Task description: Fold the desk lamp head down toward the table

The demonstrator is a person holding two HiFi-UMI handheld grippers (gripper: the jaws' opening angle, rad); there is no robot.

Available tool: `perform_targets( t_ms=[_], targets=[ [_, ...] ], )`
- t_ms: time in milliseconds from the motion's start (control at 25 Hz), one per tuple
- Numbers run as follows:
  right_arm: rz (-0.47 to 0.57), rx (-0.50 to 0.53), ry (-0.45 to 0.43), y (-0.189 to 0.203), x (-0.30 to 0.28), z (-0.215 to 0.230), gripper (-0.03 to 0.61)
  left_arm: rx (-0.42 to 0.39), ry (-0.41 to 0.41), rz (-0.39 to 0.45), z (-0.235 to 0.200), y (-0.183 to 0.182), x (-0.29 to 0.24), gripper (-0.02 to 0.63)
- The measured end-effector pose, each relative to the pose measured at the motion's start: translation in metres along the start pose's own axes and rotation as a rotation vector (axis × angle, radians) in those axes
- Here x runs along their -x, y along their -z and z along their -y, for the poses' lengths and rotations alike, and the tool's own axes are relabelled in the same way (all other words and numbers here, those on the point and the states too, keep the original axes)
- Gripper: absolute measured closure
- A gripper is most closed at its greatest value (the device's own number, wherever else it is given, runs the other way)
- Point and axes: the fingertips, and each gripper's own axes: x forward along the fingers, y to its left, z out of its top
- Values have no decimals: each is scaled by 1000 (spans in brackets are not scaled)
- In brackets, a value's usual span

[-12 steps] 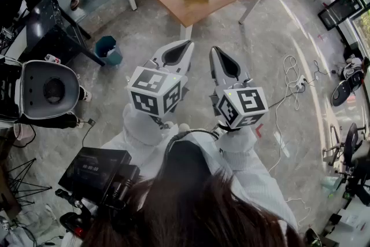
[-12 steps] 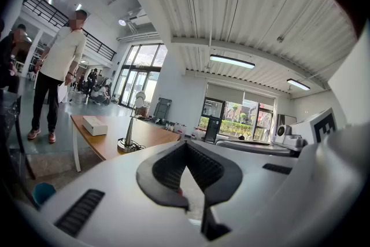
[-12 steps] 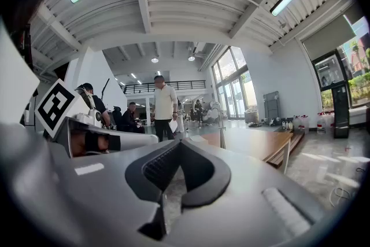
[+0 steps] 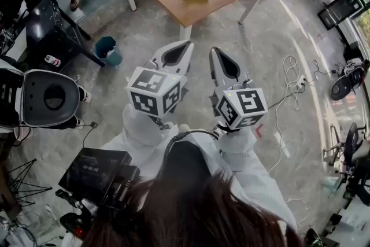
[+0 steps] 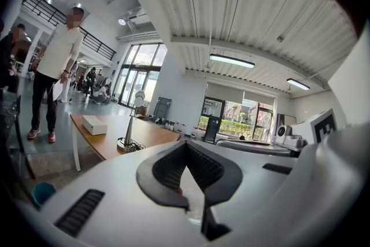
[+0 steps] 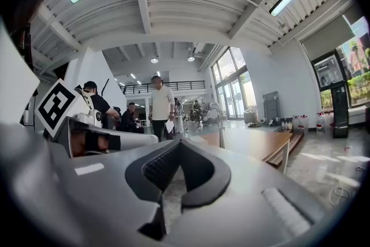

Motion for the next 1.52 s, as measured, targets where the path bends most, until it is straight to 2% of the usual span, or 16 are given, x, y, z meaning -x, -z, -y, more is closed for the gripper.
perform_targets(
  t_ms=[280, 600, 880, 1160, 1360, 1520],
  targets=[
    [11, 2, 12, 4, -4, 11, 577, 68, -5, -11, -11, 6, -4, 612],
    [-13, -24, 8, 14, -47, 38, 577, 101, -47, -28, -57, 3, -32, 612],
    [-36, -35, 33, 18, -164, 95, 577, 140, -10, -65, -153, -17, -122, 612],
    [-45, -47, 101, 1, -309, 162, 577, 127, 39, -104, -267, -70, -223, 612],
    [-82, -50, 120, 12, -383, 211, 577, 125, 46, -129, -321, -82, -293, 612],
    [-118, -60, 109, 19, -423, 251, 577, 155, 54, -160, -343, -84, -342, 612]
  ],
)
